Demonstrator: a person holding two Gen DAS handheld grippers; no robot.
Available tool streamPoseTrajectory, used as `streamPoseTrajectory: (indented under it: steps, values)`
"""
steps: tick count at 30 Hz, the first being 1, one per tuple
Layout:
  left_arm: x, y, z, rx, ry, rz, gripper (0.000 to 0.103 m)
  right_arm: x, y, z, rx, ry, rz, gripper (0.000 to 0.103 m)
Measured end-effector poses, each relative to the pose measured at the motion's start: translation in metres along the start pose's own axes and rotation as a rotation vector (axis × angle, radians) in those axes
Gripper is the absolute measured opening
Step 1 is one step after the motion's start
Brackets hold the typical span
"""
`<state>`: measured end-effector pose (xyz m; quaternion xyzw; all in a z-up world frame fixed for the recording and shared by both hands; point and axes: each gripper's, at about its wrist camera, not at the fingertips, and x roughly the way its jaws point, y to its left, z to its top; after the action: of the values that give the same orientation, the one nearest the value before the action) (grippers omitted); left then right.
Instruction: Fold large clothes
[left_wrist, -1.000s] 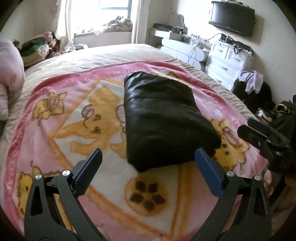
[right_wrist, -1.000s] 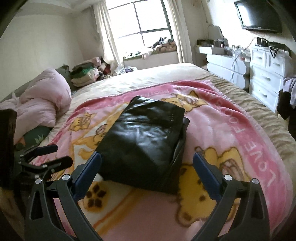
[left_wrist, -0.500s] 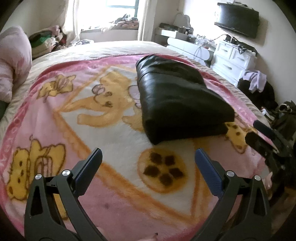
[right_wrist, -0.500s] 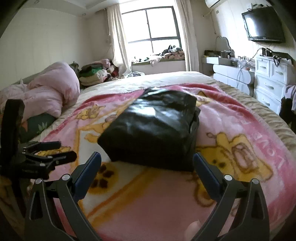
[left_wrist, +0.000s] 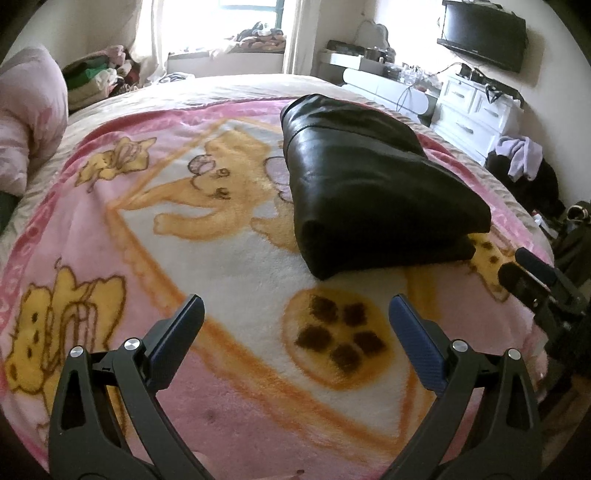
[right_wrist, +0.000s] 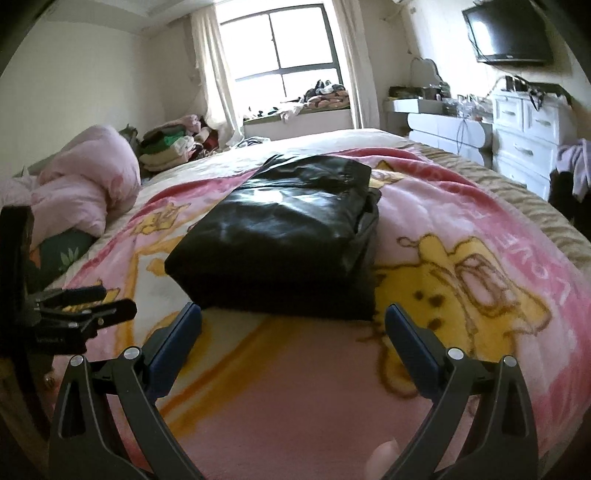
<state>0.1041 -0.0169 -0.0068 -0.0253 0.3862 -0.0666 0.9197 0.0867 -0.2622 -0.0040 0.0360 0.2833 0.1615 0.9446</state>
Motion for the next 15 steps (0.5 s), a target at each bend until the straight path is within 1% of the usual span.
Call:
streamPoseTrajectory:
  steps: [15]
  values:
    - [0.0028, 0.006, -0.0005, -0.011, 0.002, 0.023, 0.094, 0.0029, 0.0039, -0.0017, -0.023, 0.008, -0.025, 0.099]
